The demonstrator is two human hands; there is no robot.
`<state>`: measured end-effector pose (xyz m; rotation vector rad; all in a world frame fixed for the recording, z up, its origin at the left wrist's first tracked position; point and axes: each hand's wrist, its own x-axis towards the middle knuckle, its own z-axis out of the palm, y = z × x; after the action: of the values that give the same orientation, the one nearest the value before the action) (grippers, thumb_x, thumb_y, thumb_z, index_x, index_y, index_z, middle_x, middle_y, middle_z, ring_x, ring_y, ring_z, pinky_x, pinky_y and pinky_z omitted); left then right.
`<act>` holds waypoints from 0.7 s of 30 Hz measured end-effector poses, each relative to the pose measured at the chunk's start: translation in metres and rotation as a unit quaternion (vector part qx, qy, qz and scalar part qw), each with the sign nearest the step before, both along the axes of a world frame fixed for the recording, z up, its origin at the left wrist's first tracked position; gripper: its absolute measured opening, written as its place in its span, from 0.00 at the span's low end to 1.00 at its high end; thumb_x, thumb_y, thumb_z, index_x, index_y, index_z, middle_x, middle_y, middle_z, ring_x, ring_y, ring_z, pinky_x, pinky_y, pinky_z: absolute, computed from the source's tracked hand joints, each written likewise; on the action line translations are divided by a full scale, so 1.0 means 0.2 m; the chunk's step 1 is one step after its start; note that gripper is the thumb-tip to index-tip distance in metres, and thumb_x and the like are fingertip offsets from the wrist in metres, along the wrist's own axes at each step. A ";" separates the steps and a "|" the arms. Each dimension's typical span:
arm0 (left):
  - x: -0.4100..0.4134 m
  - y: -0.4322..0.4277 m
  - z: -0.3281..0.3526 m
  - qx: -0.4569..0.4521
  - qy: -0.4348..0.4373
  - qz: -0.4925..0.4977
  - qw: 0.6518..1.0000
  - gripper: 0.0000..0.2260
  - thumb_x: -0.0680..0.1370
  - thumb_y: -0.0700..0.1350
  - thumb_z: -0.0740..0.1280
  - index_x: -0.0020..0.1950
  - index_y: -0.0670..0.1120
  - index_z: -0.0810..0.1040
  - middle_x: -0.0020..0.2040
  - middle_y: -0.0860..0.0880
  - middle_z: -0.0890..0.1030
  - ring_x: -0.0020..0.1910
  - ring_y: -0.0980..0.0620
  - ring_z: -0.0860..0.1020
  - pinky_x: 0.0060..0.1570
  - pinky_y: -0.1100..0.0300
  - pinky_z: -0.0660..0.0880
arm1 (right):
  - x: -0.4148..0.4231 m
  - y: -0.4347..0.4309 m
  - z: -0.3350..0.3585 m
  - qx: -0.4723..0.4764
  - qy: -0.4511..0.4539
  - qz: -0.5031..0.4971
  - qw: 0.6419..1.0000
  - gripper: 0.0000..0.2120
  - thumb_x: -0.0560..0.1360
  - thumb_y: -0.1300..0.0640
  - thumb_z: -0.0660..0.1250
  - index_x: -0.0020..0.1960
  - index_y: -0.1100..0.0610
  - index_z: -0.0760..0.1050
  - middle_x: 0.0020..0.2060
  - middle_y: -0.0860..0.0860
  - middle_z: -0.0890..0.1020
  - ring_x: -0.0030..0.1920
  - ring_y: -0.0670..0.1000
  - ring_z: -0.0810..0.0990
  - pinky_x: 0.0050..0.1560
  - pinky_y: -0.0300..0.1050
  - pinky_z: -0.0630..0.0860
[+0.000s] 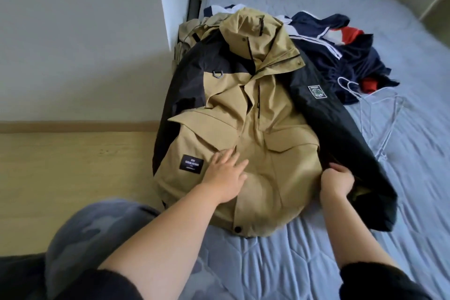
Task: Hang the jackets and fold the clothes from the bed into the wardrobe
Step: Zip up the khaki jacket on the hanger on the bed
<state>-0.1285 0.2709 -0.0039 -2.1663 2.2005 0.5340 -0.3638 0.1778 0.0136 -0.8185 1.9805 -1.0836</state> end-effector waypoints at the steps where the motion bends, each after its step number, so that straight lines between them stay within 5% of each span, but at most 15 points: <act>1: 0.01 -0.01 -0.03 0.008 -0.001 0.019 1.000 0.23 0.82 0.55 0.45 0.78 0.53 0.54 0.79 0.49 0.52 0.77 0.49 0.44 0.75 0.46 0.43 | -0.03 0.01 -0.04 0.045 -0.091 -0.001 0.995 0.19 0.74 0.71 0.57 0.61 0.61 0.76 0.34 0.57 0.81 0.29 0.47 0.80 0.30 0.35 0.76; 3: 0.02 -0.03 -0.06 0.016 0.001 0.048 0.999 0.24 0.82 0.56 0.46 0.78 0.52 0.55 0.79 0.49 0.54 0.77 0.50 0.47 0.74 0.47 0.47 | -0.08 0.05 -0.10 0.079 -0.236 0.070 0.966 0.24 0.76 0.74 0.52 0.68 0.61 0.71 0.27 0.51 0.78 0.20 0.45 0.71 0.20 0.33 0.66; 7: 0.03 -0.05 -0.09 0.018 0.007 0.061 0.998 0.24 0.82 0.56 0.47 0.77 0.53 0.57 0.78 0.50 0.56 0.77 0.51 0.48 0.74 0.48 0.49 | -0.16 0.08 -0.11 0.056 -0.377 0.216 0.899 0.45 0.62 0.79 0.55 0.74 0.49 0.60 0.57 0.54 0.80 0.41 0.51 0.80 0.30 0.38 0.75; 9: 0.03 -0.04 -0.09 0.018 0.009 0.068 0.997 0.23 0.82 0.56 0.48 0.77 0.52 0.57 0.78 0.51 0.56 0.77 0.52 0.49 0.74 0.49 0.49 | -0.17 0.08 -0.09 0.048 -0.372 0.291 0.880 0.40 0.62 0.75 0.63 0.71 0.50 0.65 0.57 0.55 0.81 0.50 0.56 0.81 0.40 0.46 0.80; 14: -0.07 -0.06 -0.03 0.014 0.075 0.168 0.983 0.22 0.83 0.54 0.49 0.76 0.51 0.60 0.77 0.51 0.60 0.76 0.49 0.52 0.74 0.47 0.49 | -0.19 0.06 0.07 0.079 -0.273 0.313 0.906 0.09 0.72 0.63 0.66 0.52 0.60 0.79 0.38 0.55 0.84 0.35 0.50 0.83 0.37 0.42 0.80; 18: -0.20 -0.11 0.02 0.021 0.115 0.168 0.979 0.21 0.83 0.53 0.50 0.75 0.50 0.62 0.76 0.51 0.61 0.76 0.50 0.53 0.72 0.44 0.52 | -0.30 0.04 0.20 0.110 -0.351 0.269 0.890 0.11 0.68 0.56 0.67 0.44 0.60 0.85 0.39 0.57 0.85 0.38 0.54 0.85 0.37 0.46 0.81; 21: -0.19 -0.10 -0.01 0.033 0.121 0.157 0.980 0.22 0.83 0.53 0.51 0.76 0.50 0.60 0.77 0.50 0.60 0.76 0.49 0.53 0.73 0.49 0.53 | -0.39 0.02 0.20 0.135 -0.308 0.195 0.921 0.09 0.72 0.57 0.67 0.47 0.63 0.81 0.36 0.58 0.85 0.35 0.56 0.84 0.40 0.50 0.78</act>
<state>-0.1668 0.2515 -0.0057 -2.5493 1.9073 0.9110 -0.4414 0.1812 0.0539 -0.5897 1.3216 -0.6946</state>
